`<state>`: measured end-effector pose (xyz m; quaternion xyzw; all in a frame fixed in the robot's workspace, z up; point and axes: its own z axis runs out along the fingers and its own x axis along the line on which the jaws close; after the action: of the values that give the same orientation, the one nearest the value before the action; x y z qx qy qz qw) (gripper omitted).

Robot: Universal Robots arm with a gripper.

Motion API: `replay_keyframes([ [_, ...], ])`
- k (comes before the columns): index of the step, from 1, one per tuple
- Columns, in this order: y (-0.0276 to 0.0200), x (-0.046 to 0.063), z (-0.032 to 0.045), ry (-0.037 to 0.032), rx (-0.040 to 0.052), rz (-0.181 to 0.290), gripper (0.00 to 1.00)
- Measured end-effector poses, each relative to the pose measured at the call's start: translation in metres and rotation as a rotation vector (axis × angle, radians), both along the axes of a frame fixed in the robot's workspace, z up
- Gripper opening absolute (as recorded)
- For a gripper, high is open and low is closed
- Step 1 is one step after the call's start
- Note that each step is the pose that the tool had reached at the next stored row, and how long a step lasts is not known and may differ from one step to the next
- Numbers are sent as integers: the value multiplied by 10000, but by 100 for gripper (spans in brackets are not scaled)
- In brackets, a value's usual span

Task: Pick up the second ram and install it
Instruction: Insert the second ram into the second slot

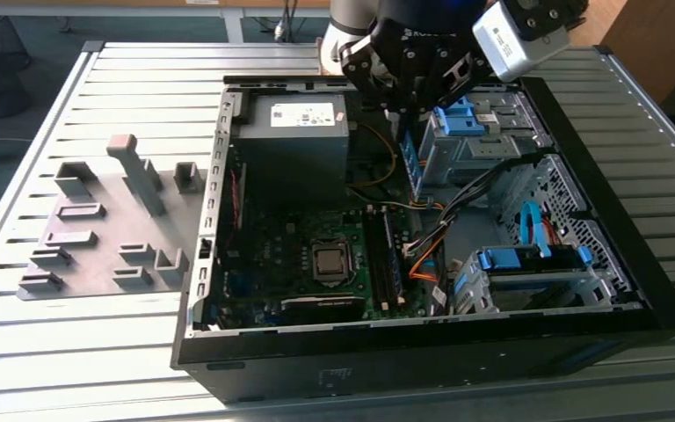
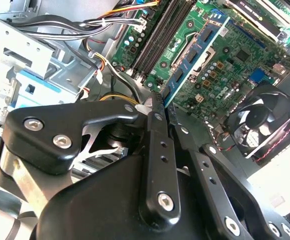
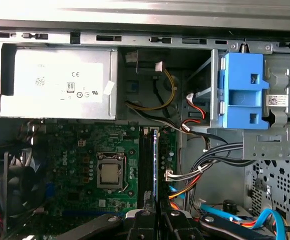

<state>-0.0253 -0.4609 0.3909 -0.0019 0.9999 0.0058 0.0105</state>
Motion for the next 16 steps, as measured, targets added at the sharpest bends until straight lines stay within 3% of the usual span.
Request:
replay_keyframes([
  [16, -5, -1, -134, 0, 0, -2, 14],
])
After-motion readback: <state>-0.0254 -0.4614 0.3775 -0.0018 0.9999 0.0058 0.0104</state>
